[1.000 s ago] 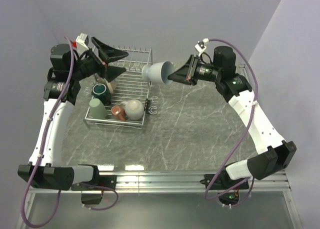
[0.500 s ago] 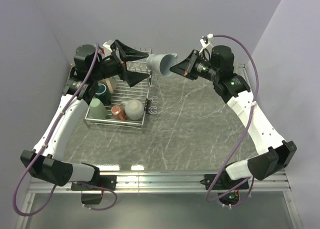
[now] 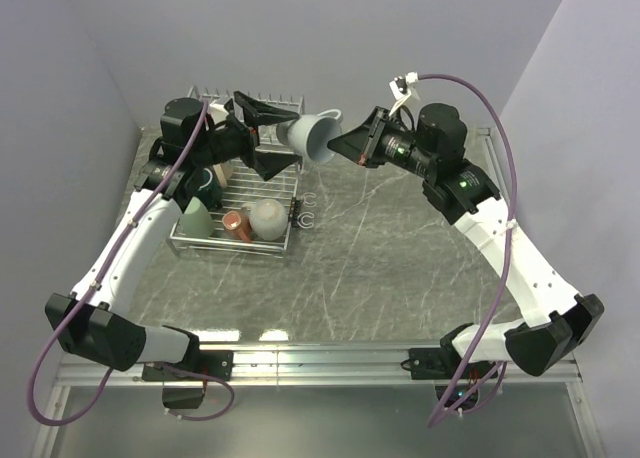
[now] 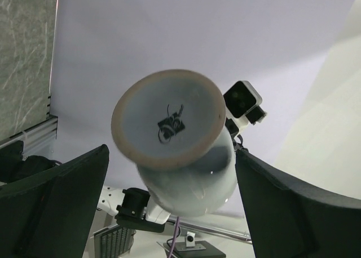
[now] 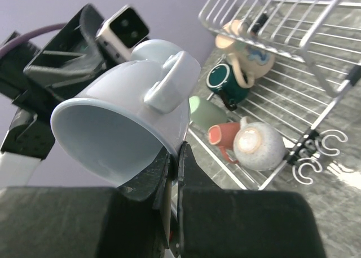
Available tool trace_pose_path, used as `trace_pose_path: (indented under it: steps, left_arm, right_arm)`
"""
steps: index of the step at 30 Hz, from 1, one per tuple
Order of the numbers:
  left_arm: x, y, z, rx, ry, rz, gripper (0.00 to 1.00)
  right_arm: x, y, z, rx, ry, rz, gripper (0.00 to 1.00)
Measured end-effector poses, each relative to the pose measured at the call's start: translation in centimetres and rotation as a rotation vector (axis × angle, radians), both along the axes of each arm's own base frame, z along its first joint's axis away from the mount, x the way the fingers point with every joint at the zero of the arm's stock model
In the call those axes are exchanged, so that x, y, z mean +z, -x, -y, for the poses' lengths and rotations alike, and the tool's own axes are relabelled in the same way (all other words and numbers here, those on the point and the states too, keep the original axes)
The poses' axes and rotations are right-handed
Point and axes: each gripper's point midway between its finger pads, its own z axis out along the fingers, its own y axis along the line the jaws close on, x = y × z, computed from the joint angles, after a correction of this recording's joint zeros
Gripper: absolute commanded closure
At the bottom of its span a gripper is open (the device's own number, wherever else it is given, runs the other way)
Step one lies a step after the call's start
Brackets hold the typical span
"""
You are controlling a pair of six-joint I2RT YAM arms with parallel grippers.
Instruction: Load the cups into the dish rack
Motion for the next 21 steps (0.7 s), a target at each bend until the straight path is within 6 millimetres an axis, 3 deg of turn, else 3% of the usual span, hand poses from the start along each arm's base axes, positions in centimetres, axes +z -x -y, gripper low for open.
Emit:
trace_pose_path:
  steps: [9, 12, 13, 18, 19, 21]
  left_arm:
    - [-0.1, 0.2, 0.6, 0.000, -0.002, -0.006, 0.02]
    - [-0.6, 0.1, 0.9, 0.001, -0.011, -0.019, 0.16]
    - [-0.8, 0.0, 0.9, 0.004, -0.016, -0.025, 0.28]
    - [-0.9, -1.0, 0.3, 0.056, -0.008, -0.057, 0.67]
    - [-0.8, -1.0, 0.3, 0.057, -0.009, -0.055, 0.80]
    - [-0.7, -1.1, 0.2, 0.063, -0.016, -0.051, 0.96]
  right_arm:
    - [0.0, 1.8, -2.5, 0.073, 0.003, 0.021, 1.00]
    - [-0.3, 2.0, -3.3, 0.089, 0.006, 0.018, 1.00]
    - [-0.5, 2.1, -3.6, 0.092, 0.008, 0.016, 1.00]
    - [-0.9, 1.8, -4.2, 0.084, 0.022, 0.028, 1.00]
    - [-0.9, 1.8, -4.2, 0.081, 0.021, 0.028, 1.00]
    - [-0.7, 1.8, -4.3, 0.078, 0.017, 0.034, 1.00]
